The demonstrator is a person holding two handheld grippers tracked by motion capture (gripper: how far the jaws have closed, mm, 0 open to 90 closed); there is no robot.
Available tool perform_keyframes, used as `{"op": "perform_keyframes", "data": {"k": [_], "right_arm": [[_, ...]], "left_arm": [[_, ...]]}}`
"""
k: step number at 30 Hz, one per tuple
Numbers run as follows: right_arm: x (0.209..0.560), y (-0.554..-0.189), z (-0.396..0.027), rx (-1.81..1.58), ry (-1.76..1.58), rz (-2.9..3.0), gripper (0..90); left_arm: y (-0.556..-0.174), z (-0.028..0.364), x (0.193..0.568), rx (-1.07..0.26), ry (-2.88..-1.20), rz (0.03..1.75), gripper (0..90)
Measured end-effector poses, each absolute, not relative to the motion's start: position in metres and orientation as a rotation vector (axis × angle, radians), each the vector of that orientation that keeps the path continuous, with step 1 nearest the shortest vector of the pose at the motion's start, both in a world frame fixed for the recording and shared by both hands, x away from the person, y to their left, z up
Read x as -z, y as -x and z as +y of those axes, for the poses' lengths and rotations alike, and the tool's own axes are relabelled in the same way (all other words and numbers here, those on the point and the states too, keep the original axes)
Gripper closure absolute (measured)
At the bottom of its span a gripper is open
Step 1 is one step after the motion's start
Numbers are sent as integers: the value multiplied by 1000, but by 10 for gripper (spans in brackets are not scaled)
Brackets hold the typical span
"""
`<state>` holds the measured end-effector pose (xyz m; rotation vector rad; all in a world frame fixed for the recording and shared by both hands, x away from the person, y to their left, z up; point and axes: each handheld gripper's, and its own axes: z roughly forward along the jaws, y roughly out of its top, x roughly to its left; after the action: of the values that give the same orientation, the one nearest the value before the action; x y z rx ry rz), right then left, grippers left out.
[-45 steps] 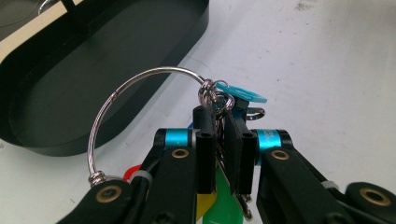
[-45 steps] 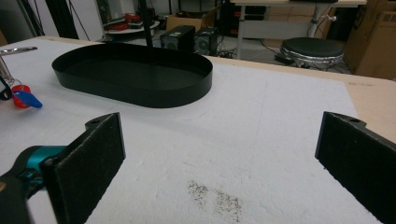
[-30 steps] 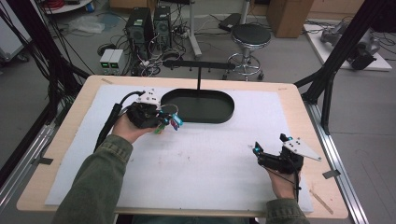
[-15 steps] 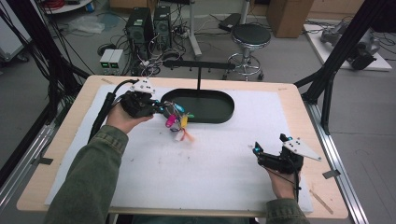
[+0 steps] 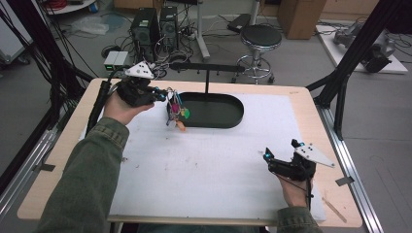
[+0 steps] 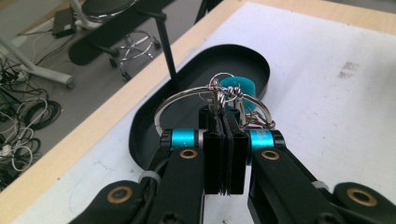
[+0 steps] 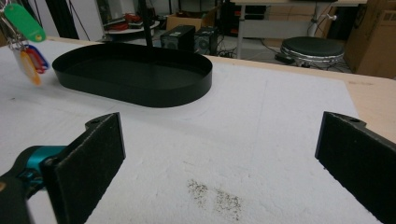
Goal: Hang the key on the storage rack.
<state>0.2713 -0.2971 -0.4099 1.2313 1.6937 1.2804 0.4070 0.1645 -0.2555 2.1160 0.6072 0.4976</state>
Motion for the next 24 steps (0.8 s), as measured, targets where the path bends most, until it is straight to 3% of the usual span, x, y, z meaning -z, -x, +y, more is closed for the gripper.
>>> {"op": "perform_keyframes", "data": {"k": [24], "right_arm": [[410, -271, -299, -1284, -1235, 1684, 5]], "left_arm": [[-441, 169, 244, -550, -1996, 736, 883]]}}
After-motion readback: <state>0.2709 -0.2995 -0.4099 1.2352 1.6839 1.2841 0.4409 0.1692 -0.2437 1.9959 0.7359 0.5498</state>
